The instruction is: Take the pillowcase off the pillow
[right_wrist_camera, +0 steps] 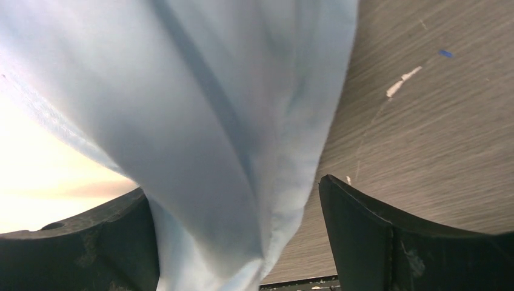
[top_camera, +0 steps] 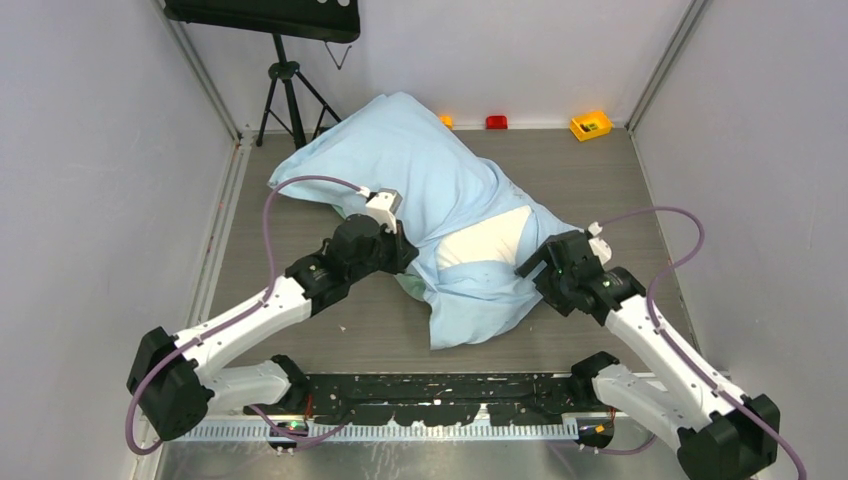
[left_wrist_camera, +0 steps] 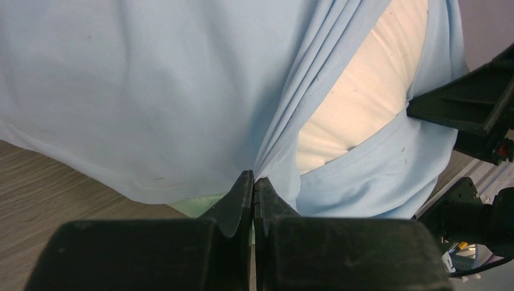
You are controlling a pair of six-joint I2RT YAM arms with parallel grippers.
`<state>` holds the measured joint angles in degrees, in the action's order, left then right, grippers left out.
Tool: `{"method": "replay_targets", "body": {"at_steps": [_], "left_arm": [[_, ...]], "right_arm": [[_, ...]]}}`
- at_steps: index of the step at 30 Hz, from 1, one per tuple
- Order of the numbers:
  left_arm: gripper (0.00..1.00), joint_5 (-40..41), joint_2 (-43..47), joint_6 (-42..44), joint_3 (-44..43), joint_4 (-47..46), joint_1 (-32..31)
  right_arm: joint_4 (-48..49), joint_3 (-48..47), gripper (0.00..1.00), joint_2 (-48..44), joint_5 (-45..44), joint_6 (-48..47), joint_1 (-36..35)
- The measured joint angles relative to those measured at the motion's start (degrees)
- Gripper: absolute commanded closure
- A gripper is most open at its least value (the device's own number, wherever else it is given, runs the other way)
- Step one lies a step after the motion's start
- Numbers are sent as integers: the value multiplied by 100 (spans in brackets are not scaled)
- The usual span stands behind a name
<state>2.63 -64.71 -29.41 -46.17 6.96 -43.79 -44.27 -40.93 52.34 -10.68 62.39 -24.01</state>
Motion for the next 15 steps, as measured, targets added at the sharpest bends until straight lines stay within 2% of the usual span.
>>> {"method": "replay_targets", "body": {"at_steps": [3, 8, 10, 13, 15], "left_arm": [[100, 111, 7, -15, -57, 140, 0], [100, 188, -85, -81, -267, 407, -2], [96, 186, -149, -157, -369, 542, -2], [86, 160, -214, -247, -581, 890, -2], [65, 116, -256, -337, -868, 1235, -28]], "right_arm": [[-22, 341, 17, -503, -66, 116, 0], [33, 748, 30, -986, -52, 199, 0], [90, 804, 35, -1064, 26, 133, 0], [151, 800, 41, -1115, 153, -133, 0], [188, 778, 42, -1161, 247, -378, 0]]}}
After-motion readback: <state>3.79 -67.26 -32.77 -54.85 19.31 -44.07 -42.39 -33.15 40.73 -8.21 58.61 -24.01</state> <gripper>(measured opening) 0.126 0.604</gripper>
